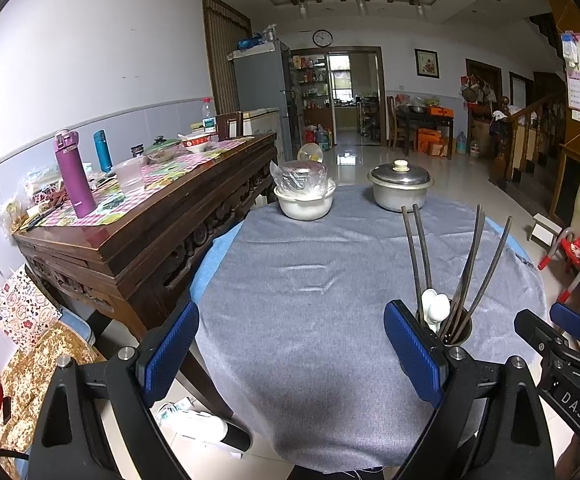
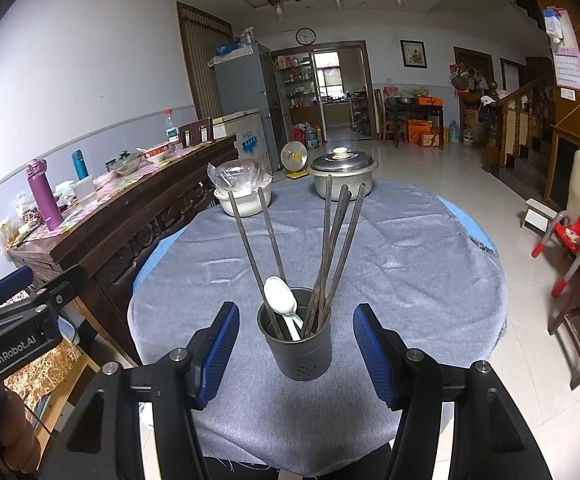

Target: Organize utensils

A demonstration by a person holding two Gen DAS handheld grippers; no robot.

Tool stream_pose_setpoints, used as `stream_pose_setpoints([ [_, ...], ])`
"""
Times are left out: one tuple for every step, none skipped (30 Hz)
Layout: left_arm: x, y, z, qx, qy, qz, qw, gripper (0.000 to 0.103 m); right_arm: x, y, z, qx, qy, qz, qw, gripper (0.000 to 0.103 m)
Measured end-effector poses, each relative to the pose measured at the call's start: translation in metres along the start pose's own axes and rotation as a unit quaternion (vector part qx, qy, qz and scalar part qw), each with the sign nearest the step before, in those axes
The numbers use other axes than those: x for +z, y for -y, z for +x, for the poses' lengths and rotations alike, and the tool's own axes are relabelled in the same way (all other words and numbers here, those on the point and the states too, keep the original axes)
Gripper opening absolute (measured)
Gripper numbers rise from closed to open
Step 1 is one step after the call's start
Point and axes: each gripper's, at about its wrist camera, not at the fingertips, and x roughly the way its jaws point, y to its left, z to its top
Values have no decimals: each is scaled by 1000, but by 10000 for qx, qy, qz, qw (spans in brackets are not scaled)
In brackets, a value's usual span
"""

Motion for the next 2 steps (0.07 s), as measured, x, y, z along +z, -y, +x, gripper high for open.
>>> stream_pose_setpoints([
  [0, 2, 2, -15, -12, -13, 10000, 94, 0, 3, 1, 10, 6, 24, 10000, 63],
  [2, 2, 6, -57, -47, -27, 10000, 94, 0, 7, 3, 30, 23, 50, 10000, 63],
])
